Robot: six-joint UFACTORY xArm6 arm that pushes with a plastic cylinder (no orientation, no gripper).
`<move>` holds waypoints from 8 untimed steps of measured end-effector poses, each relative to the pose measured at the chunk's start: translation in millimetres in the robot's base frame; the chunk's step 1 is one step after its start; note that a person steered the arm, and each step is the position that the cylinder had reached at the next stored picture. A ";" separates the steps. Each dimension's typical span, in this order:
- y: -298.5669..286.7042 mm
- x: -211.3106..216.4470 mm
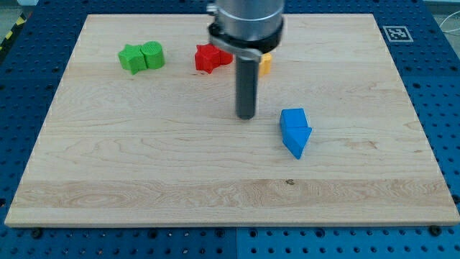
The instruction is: Push the blue cube along with blue triangle left a bit
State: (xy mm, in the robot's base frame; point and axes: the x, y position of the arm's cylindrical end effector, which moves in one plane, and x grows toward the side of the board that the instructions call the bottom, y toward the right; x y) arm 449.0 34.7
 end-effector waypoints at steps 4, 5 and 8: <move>90.1 -11.2; 91.9 0.8; 60.1 2.6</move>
State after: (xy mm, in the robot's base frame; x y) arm 451.6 94.8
